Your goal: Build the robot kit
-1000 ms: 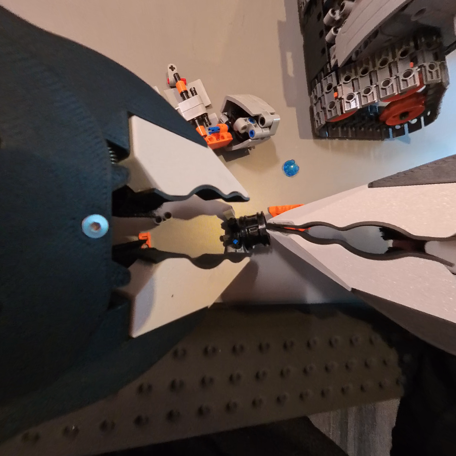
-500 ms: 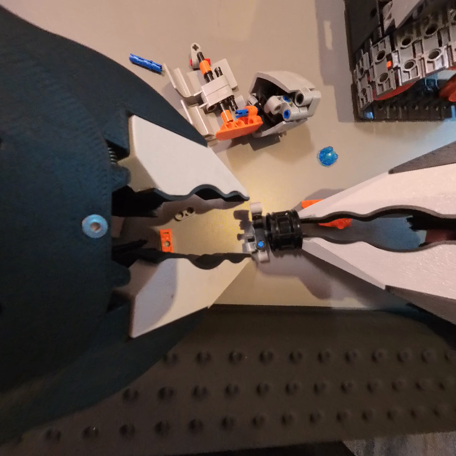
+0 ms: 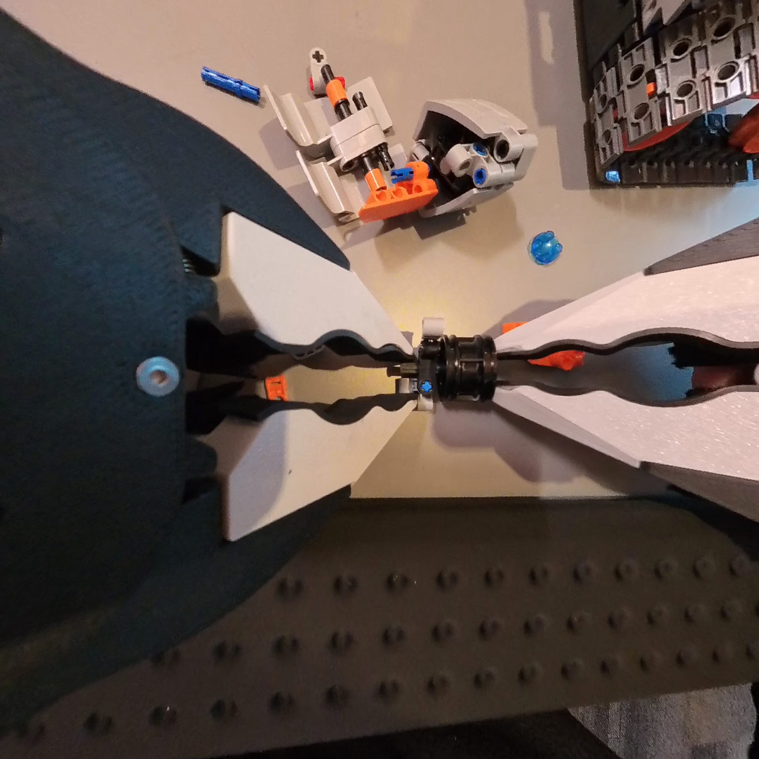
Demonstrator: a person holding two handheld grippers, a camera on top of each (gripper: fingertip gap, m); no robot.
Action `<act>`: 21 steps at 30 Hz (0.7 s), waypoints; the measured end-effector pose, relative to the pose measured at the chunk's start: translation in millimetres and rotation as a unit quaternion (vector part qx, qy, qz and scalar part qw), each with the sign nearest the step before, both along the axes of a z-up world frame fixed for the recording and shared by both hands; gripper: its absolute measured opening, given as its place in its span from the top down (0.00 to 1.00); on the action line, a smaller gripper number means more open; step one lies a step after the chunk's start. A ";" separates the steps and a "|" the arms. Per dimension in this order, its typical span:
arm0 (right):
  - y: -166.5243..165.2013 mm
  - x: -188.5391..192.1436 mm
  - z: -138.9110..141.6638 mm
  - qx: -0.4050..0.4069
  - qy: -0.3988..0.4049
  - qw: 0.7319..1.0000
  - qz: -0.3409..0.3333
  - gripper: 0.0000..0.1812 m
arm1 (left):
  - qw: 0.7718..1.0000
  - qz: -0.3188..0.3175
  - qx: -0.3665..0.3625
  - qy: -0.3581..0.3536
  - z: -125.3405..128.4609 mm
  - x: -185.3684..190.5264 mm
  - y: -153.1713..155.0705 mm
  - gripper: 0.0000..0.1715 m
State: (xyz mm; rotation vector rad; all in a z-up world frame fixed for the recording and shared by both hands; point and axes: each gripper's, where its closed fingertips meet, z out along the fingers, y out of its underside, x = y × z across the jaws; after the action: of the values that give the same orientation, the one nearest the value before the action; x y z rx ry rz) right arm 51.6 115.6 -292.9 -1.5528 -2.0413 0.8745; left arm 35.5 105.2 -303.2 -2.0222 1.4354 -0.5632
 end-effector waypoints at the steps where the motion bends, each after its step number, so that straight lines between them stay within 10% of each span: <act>1: 0.1 -0.1 -1.6 0.002 -0.003 1.000 0.001 0.96 | 1.000 -0.002 0.000 -0.001 0.2 0.8 -0.2 0.93; 21: 6.4 1.4 22.3 0.022 0.040 0.999 -0.013 0.91 | 0.998 -0.021 -0.001 0.059 10.2 -15.7 -7.0 0.96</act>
State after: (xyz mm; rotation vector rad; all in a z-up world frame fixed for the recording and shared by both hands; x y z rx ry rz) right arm 53.0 122.1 -270.6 -1.4937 -1.9658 0.8624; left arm 19.7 98.2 -293.0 -2.0622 1.5492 -0.4693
